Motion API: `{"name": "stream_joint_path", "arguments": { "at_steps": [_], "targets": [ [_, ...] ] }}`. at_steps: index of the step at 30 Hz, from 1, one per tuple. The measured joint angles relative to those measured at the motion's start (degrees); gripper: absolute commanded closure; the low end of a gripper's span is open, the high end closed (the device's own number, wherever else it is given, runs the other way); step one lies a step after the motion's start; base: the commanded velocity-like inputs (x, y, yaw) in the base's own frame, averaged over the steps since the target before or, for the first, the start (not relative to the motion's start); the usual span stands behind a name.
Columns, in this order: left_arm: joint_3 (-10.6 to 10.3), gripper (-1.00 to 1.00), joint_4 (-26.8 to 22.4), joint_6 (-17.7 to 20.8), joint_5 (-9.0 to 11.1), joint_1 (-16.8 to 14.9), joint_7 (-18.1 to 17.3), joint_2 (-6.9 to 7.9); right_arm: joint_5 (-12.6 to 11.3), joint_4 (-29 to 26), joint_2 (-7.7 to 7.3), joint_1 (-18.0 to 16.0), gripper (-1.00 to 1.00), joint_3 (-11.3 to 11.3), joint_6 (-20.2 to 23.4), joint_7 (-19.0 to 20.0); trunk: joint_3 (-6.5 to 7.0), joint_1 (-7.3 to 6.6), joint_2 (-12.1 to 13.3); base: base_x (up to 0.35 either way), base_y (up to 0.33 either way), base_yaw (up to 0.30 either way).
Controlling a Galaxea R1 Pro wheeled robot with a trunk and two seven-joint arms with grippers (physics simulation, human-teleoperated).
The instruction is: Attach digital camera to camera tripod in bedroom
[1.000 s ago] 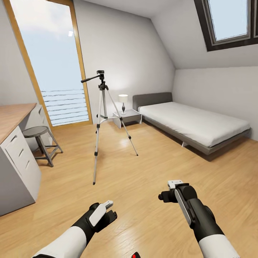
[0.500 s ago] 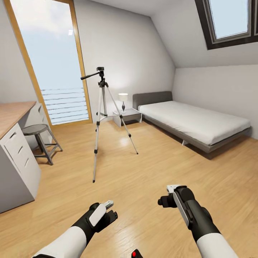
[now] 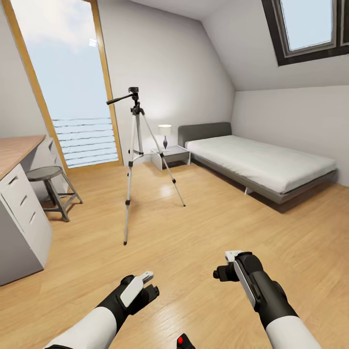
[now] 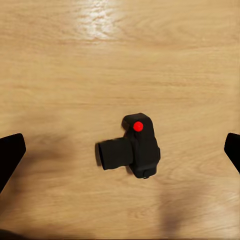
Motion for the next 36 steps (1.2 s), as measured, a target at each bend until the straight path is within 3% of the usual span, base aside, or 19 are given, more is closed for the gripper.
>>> {"name": "stream_joint_path", "arguments": {
  "at_steps": [8,17,24,36],
  "targets": [
    [-0.07,-1.0,-0.66,-0.22,-0.49,2.72,-1.01,0.48,0.19,-1.92,0.03,0.35,-1.0,0.2,0.01,-0.03,0.0,0.0,0.0,0.0,-0.074,-0.105],
    [-0.09,-1.0,-0.82,-0.25,-0.57,3.21,-1.13,0.57,0.3,-4.07,0.08,0.45,-1.0,0.4,0.02,-0.12,0.0,0.0,0.0,0.0,-0.282,0.009],
    [-0.02,-1.0,-0.86,-0.22,-0.44,3.32,-1.2,0.7,0.3,-4.29,0.08,0.45,-1.0,0.42,-0.01,-0.12,0.0,0.0,0.0,0.0,-0.221,0.206],
    [0.1,-1.0,-0.86,-0.2,-0.06,3.36,-1.26,0.84,0.32,-4.32,0.01,0.45,-1.0,0.43,-0.02,-0.12,0.0,0.0,0.0,0.0,-0.026,0.275]
  ]
}}
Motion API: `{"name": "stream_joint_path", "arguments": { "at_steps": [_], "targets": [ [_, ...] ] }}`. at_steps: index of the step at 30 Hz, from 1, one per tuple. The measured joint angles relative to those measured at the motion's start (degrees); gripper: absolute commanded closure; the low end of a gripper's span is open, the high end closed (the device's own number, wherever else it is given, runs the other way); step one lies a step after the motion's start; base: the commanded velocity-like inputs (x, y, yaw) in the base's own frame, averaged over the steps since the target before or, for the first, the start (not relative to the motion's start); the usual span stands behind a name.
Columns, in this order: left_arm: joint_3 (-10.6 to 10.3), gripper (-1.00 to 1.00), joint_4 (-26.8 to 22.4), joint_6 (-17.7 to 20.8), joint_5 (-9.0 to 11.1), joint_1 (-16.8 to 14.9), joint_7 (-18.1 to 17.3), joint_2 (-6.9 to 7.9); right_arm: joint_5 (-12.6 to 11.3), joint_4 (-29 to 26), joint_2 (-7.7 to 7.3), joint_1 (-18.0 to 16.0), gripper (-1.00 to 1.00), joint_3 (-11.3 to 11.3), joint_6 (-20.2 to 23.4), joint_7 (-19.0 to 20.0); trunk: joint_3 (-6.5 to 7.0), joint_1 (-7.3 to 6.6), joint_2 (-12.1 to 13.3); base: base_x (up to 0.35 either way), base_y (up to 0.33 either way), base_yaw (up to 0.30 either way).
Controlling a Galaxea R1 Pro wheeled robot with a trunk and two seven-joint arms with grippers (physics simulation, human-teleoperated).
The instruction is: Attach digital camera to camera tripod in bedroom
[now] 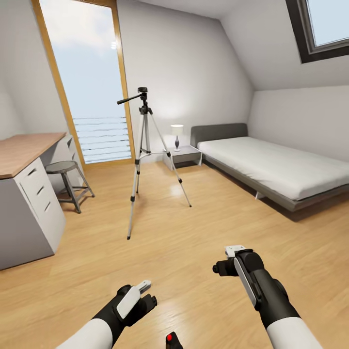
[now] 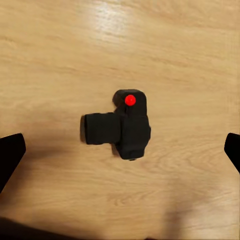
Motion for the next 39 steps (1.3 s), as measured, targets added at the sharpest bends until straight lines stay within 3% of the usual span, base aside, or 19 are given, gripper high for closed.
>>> {"name": "stream_joint_path", "arguments": {
  "at_steps": [25,39],
  "targets": [
    [-0.05,-1.0,0.01,-0.04,-0.07,-0.01,-0.01,0.01,-0.01,-0.32,-0.17,0.07,-1.0,-0.1,0.01,0.0,0.0,0.0,0.0,0.0,-0.133,0.058],
    [-0.03,-1.0,0.01,-0.05,-0.1,0.01,0.06,0.0,-0.06,-0.37,-0.3,0.08,-1.0,-0.14,0.01,0.0,0.0,0.0,0.0,0.0,-0.181,0.199]
  ]
}}
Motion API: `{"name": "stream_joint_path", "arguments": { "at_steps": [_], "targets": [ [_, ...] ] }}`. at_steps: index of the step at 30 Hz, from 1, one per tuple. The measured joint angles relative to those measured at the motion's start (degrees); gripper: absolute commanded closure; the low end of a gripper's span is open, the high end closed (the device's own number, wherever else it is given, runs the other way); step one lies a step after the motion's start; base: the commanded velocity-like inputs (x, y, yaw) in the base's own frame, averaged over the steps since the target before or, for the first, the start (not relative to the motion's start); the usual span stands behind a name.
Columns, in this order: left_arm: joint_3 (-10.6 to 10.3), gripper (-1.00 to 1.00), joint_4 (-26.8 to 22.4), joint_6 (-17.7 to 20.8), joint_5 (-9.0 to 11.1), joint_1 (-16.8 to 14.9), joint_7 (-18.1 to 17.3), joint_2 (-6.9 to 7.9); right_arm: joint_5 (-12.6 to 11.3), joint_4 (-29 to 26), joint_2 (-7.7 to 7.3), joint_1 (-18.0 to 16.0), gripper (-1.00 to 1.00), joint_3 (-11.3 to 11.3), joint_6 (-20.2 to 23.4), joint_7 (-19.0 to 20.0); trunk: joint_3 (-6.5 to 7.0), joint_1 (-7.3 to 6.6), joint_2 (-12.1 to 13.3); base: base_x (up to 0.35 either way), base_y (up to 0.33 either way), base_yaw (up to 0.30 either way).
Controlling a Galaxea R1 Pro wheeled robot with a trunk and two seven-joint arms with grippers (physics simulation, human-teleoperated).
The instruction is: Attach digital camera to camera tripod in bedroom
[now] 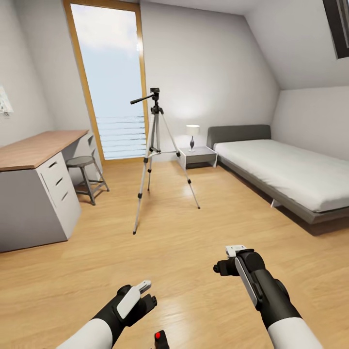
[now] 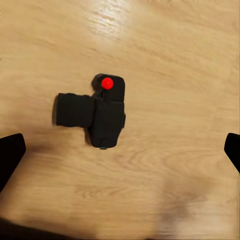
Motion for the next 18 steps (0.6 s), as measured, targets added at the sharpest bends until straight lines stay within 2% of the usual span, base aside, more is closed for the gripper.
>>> {"name": "stream_joint_path", "arguments": {
  "at_steps": [6,7,8,12,15,16,18],
  "targets": [
    [0.77,-1.0,-0.33,0.09,0.53,-0.04,0.07,-0.04,-0.02,-0.06,-0.01,0.01,-1.0,-0.02,0.0,0.01,-0.18,0.21,-0.39,0.0,-0.043,0.085],
    [1.23,-1.0,-0.93,0.16,1.85,-0.05,0.16,-0.08,-0.08,-0.07,-0.05,0.0,-1.0,-0.05,0.0,0.03,-0.35,0.43,-0.79,0.0,-0.012,0.024],
    [1.27,-1.0,-1.14,0.19,2.33,-0.06,0.27,-0.11,-0.13,-0.09,-0.06,0.0,-1.0,-0.05,0.0,0.03,-0.53,0.65,-1.19,0.0,-0.01,0.019],
    [1.08,-1.0,-1.64,0.26,3.33,-0.08,0.62,-0.34,-0.25,-1.0,-0.08,0.01,-1.0,-0.16,0.0,0.07,-1.25,1.53,-2.79,0.0,-0.006,0.011],
    [0.45,-1.0,-1.83,0.28,3.59,-0.09,0.75,-0.47,-0.15,-2.78,-0.13,0.05,-1.0,-0.24,0.0,0.06,-1.79,2.19,-4.0,0.0,-0.002,-0.008],
    [-1.56,-1.0,-1.93,0.29,3.74,-0.13,0.82,-0.56,0.02,-4.53,-0.15,0.11,-1.0,-0.28,0.0,0.03,-1.97,2.41,-4.4,0.0,-0.001,-0.036],
    [-2.25,-1.0,-1.95,0.29,3.74,-0.14,0.84,-0.58,0.02,-4.86,-0.16,0.18,-1.0,-0.29,0.0,0.03,-2.33,2.85,-5.2,0.0,-0.001,-0.037]
  ]
}}
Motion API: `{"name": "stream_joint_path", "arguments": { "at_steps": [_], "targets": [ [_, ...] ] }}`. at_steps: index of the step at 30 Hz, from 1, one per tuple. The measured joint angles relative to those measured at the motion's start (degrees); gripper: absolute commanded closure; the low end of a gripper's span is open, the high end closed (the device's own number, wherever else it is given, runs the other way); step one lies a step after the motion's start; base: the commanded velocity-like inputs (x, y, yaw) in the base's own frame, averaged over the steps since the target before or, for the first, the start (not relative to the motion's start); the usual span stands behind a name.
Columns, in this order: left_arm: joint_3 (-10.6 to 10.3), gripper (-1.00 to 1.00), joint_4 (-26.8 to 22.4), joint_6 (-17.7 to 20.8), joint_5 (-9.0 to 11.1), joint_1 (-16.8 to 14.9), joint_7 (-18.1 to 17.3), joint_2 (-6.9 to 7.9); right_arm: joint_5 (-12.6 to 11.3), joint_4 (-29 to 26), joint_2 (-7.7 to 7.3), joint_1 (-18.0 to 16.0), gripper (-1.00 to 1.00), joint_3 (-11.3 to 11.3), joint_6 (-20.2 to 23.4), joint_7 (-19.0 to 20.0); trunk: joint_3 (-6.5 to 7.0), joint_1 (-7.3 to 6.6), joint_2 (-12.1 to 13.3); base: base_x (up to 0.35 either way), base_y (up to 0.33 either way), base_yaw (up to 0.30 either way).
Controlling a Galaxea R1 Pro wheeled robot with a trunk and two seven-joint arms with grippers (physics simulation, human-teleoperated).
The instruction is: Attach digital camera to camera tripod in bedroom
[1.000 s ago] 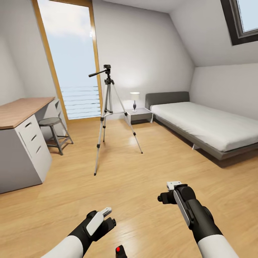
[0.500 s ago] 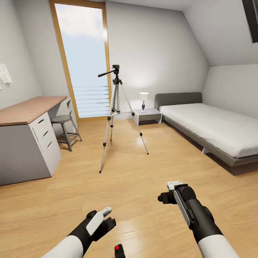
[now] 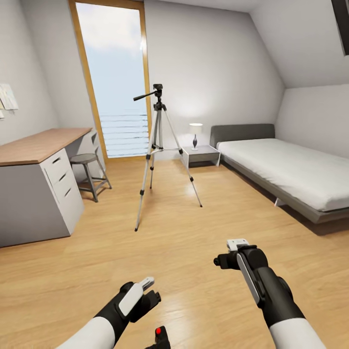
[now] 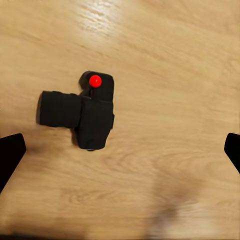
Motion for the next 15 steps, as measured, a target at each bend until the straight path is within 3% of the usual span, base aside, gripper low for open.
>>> {"name": "stream_joint_path", "arguments": {
  "at_steps": [3,4,11,12,15],
  "targets": [
    [-1.3,-1.0,-0.03,0.0,0.03,-0.02,0.02,-0.04,-0.06,-0.45,-0.01,0.21,-1.0,-0.01,0.0,0.0,-0.54,0.66,-1.2,0.0,0.0,-0.024],
    [-3.65,-1.0,-0.06,0.0,0.11,-0.03,0.04,-0.11,-0.29,-1.91,-0.05,1.16,-1.0,-0.06,0.0,0.02,-0.72,0.88,-1.61,0.0,0.0,-0.007],
    [-5.14,-1.0,-0.08,0.08,-0.06,-0.04,0.11,-0.21,-0.29,-4.99,-0.09,1.97,-1.0,-0.18,0.0,0.05,-1.98,2.42,-4.41,0.0,0.0,-0.032],
    [-7.06,-1.0,-0.11,0.1,-0.02,-0.07,0.08,-0.26,-0.27,-5.91,-0.1,2.38,-1.0,-0.26,0.0,0.06,-2.16,2.64,-4.81,0.0,0.0,-0.15],
    [-8.83,-1.0,-0.13,0.1,0.2,-0.09,0.06,-0.26,-0.22,-6.42,-0.09,2.61,-1.0,-0.23,0.0,0.05,-2.7,3.3,-6.02,0.0,0.0,-0.171]
  ]
}}
